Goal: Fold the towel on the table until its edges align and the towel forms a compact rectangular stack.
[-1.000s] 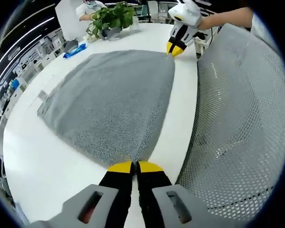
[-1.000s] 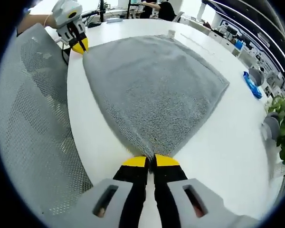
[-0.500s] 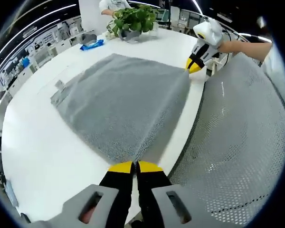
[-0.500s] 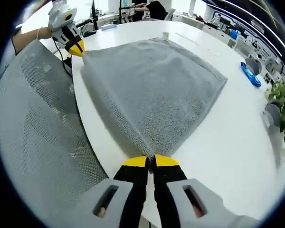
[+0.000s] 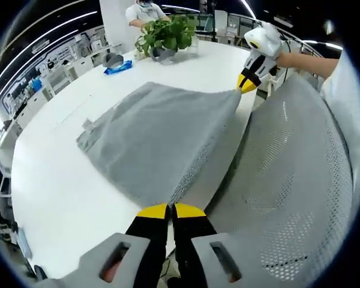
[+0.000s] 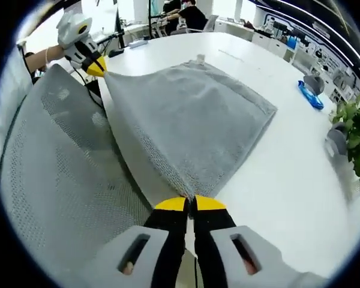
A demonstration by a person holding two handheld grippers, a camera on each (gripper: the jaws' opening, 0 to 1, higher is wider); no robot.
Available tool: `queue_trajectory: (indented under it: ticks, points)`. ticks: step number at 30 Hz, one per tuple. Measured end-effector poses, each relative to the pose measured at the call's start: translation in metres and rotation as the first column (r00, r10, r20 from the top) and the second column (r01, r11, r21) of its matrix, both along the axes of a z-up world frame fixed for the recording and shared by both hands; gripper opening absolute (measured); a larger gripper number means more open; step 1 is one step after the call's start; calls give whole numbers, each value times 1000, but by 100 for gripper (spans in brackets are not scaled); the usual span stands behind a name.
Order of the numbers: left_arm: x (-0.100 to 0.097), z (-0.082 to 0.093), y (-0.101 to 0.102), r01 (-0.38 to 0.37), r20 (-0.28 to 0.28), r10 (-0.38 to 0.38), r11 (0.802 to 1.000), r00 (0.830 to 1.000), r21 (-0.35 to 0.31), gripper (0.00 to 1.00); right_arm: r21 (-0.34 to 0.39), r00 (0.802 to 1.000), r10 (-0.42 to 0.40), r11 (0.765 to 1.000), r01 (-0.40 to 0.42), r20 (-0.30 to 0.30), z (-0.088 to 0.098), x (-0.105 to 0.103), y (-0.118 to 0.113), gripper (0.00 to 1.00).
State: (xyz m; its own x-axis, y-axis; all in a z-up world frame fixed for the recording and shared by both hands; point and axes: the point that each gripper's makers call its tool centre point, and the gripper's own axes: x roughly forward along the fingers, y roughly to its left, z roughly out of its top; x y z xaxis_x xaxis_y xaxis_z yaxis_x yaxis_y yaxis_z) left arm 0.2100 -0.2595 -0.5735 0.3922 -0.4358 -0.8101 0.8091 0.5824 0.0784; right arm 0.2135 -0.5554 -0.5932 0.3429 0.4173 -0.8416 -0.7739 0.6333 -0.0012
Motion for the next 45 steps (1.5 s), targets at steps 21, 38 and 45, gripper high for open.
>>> queue_trajectory:
  ticks: [21, 38, 45]
  points:
    - [1, 32, 1, -43, 61, 45, 998, 997, -37, 2, 20, 999, 22, 1000, -23, 47, 33, 2, 2, 0]
    - [72, 74, 3, -82, 220, 82, 997, 972, -12, 2, -6, 973, 10, 1000, -9, 232, 77, 73, 7, 0]
    - [102, 86, 7, -129, 262, 126, 992, 957, -6, 2, -5, 957, -36, 999, 39, 288, 94, 100, 10, 0]
